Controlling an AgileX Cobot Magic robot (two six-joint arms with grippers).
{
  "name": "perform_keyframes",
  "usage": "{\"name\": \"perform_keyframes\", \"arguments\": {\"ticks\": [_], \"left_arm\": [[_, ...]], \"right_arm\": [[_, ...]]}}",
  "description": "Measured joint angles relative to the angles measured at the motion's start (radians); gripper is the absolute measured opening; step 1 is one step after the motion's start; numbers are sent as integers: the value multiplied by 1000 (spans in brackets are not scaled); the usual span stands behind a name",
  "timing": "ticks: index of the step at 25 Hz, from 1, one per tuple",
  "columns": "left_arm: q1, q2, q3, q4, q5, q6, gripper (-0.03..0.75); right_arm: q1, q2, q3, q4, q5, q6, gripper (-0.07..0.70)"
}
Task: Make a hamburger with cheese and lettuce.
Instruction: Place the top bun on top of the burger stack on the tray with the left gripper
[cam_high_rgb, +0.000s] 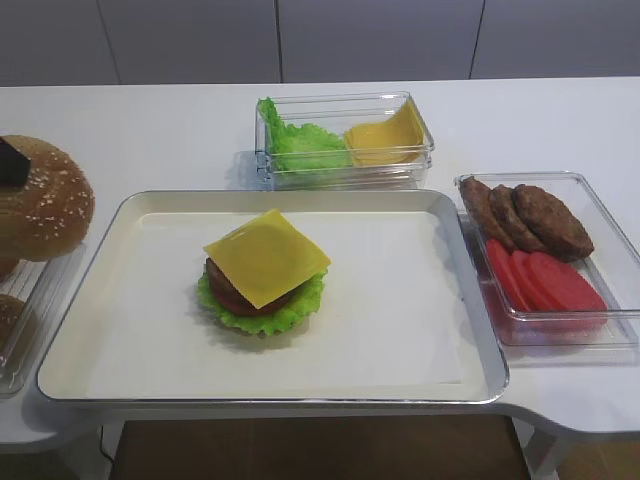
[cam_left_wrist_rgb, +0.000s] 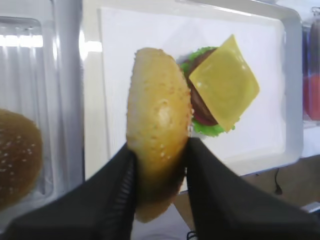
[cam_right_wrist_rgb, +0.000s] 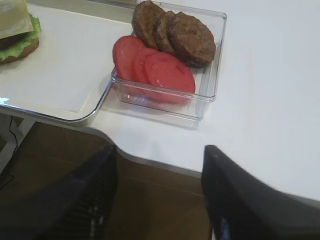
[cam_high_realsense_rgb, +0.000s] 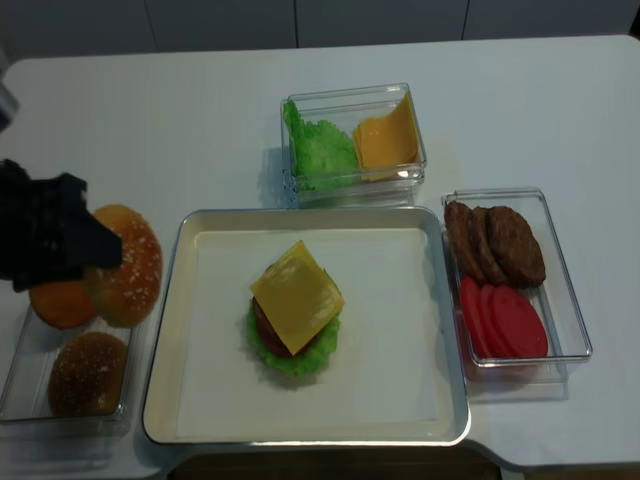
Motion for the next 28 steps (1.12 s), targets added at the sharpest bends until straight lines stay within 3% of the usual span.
{"name": "perform_keyframes", "arguments": {"ticks": [11,22,28], "left_arm": [[-127,80,-5,-195,-4,68,216],[-169,209,-7,-442,-22,203,215],[-238,276,-7,-466,-28,229,213]], "right_arm": [[0,0,0,0,0,0,424],[0,0,0,0,0,0,424],[0,0,0,0,0,0,424]]}}
